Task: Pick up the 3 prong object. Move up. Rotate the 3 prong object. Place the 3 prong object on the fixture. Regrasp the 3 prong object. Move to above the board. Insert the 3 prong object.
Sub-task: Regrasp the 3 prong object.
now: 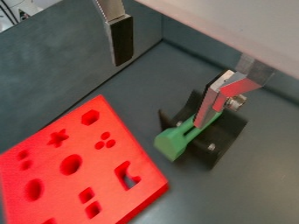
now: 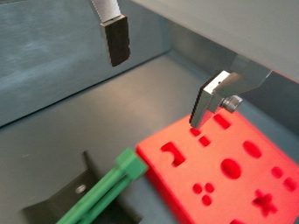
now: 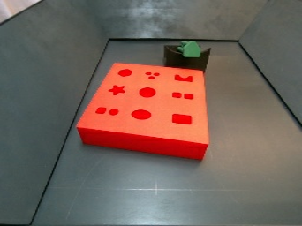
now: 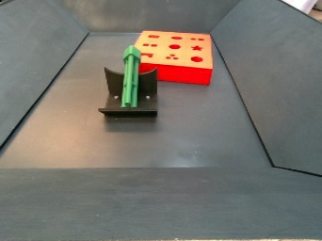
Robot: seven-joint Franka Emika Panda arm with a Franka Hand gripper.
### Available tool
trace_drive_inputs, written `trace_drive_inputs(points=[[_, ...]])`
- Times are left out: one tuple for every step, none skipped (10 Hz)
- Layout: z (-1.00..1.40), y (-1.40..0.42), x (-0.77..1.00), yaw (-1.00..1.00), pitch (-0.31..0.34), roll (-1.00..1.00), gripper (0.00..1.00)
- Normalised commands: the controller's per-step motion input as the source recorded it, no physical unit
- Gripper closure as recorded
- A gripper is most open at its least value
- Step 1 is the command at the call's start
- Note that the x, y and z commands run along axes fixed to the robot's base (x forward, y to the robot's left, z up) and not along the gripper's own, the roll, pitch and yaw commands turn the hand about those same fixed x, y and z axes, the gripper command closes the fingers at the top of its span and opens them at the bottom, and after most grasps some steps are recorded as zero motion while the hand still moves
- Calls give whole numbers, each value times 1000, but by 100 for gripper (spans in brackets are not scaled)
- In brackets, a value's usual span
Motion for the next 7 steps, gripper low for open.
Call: trace_drive_inputs(points=[[11,-19,21,47,53,1000,0],[10,-16,19,48,58,1000,0],[10,-22,24,51,68,1000,0],[7,-24,32,52,73,1000,0],[-5,-24,53,56,83,1000,0],[-6,-30,67,59,93,1000,0],[-4,-33,81,64,105,1000,0]])
